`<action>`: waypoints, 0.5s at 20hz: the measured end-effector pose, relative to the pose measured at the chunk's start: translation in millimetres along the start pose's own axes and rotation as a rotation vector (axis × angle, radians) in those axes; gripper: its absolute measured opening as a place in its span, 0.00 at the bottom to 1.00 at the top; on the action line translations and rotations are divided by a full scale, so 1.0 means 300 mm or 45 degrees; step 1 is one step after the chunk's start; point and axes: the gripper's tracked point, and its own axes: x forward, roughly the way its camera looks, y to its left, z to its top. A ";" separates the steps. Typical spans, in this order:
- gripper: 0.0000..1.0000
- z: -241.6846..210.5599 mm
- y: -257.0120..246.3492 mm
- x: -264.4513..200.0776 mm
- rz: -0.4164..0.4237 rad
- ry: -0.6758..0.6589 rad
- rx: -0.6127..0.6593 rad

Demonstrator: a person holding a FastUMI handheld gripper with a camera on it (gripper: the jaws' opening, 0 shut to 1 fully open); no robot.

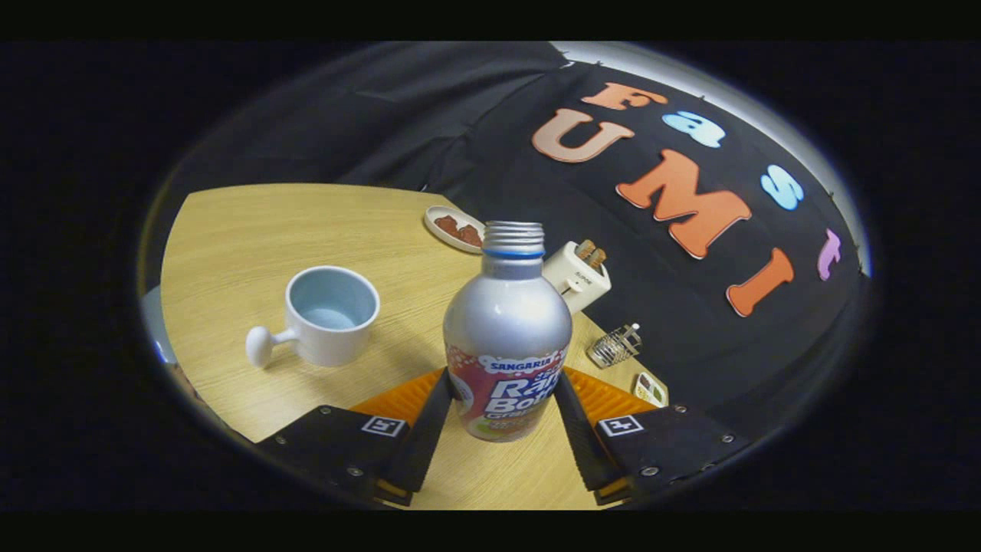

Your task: Take the bottle from table, then pour the juice into the cup, finally place the bottle on the coaster

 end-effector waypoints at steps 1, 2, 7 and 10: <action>0.76 0.001 -0.007 0.010 0.005 -0.011 0.067; 0.76 -0.003 -0.010 0.020 0.009 -0.022 0.134; 0.76 0.011 -0.035 0.091 0.040 -0.082 0.428; 0.77 -0.001 -0.056 0.146 0.056 -0.101 0.571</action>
